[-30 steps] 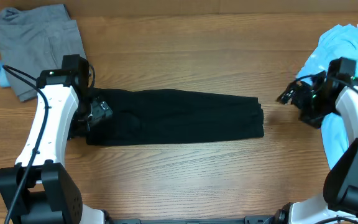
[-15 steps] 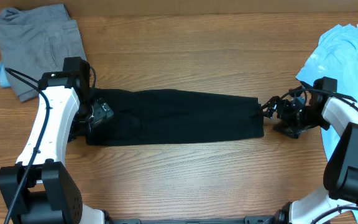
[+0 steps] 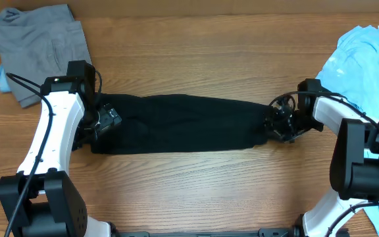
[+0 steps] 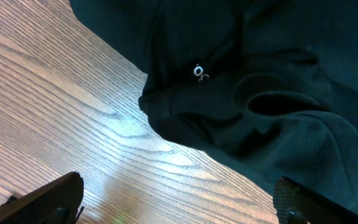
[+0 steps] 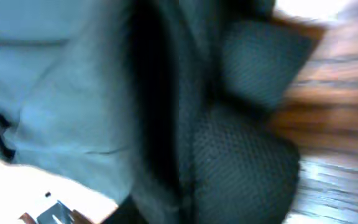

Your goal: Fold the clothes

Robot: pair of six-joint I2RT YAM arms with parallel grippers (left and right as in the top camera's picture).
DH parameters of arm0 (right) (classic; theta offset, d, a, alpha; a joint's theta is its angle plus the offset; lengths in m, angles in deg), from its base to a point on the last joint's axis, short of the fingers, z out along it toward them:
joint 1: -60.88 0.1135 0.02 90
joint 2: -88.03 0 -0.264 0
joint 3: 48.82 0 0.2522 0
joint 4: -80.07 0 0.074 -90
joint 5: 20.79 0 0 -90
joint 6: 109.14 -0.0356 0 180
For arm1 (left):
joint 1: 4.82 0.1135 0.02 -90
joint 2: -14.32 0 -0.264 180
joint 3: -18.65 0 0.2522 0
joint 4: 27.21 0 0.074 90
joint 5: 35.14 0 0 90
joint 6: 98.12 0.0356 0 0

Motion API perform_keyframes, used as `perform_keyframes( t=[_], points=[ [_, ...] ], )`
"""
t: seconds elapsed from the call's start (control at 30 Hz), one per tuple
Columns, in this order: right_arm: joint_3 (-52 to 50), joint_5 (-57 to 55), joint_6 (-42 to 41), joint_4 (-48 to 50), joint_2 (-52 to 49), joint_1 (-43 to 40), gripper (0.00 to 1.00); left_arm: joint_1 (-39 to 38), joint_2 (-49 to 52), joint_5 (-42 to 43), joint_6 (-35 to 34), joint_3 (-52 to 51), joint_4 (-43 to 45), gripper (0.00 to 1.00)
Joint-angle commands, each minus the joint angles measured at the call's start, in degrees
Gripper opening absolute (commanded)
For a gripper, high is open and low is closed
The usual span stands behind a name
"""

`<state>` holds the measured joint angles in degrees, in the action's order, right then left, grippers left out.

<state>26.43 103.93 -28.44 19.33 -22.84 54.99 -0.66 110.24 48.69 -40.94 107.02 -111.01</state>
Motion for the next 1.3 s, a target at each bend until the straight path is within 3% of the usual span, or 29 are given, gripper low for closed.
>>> perform_keyframes(
  t=[0.0,0.03,0.47,0.73,0.97,1.27],
  points=[
    [-0.9,-13.4,-4.6,0.0,-2.5,0.5,0.09,0.3,0.3,0.2,0.7,-0.3,-0.1,1.0],
    [0.2,-15.5,-5.8,-1.4,-2.5,0.5,0.04,0.3,0.3,0.2,0.7,-0.3,-0.1,1.0],
    [10.5,-26.6,-13.6,-13.2,12.9,3.1,0.04,0.3,0.3,0.3,0.7,-0.3,0.0,1.0],
    [12.3,-28.8,-16.6,-13.3,15.6,16.7,0.04,0.3,0.3,0.3,0.7,-0.3,0.0,1.0],
    [12.3,-30.7,-22.1,-7.5,15.6,30.4,0.04,0.3,0.3,0.3,0.7,-0.3,0.0,1.0],
    [14.0,-29.7,-25.2,-4.0,15.6,37.1,0.04,0.3,0.3,0.2,0.7,-0.3,0.0,1.0]
  ],
)
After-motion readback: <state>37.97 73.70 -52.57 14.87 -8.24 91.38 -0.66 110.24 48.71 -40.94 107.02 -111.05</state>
